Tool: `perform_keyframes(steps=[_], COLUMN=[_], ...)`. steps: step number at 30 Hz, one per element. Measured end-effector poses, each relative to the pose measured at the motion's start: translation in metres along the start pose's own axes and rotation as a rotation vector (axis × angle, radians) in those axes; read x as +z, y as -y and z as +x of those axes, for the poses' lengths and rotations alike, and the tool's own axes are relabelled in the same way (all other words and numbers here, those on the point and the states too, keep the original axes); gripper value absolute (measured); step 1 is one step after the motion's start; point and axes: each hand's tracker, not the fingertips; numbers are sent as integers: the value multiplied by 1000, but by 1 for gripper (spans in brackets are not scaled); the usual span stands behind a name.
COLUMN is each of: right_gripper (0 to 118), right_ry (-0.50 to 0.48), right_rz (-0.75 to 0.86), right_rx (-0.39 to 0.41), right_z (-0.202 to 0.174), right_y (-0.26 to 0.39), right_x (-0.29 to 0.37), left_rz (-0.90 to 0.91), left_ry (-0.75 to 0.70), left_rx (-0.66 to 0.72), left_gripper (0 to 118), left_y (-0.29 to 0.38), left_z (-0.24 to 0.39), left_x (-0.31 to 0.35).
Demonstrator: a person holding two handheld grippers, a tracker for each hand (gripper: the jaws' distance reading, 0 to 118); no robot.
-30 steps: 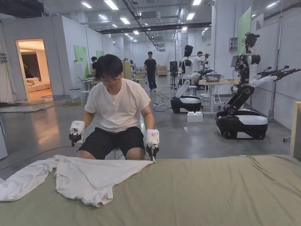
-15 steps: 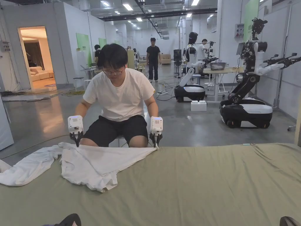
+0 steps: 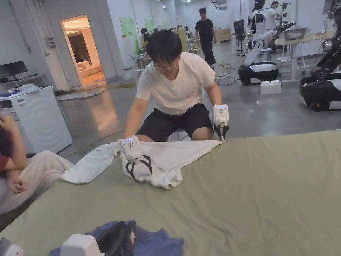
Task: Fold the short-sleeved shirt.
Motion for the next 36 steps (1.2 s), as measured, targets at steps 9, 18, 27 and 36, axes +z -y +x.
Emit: perform_keyframes(steps=[9, 18, 27, 36], right_gripper=[0, 0, 0, 0], right_ry=[-23, 51, 89, 79], right_rz=[-151, -329, -440, -386], right_rx=[-27, -22, -60, -101], right_z=[-6, 10, 39, 36], right_y=[33, 59, 99, 76], right_x=[-21, -31, -17, -2], left_rz=[-452, -714, -766, -553], left_ry=[-86, -170, -183, -177], left_rx=[3, 108, 96, 296], left_gripper=[87, 84, 11, 0], left_y=[73, 183, 194, 96], left_z=[-98, -151, -151, -140], left_x=[-123, -248, -262, -243])
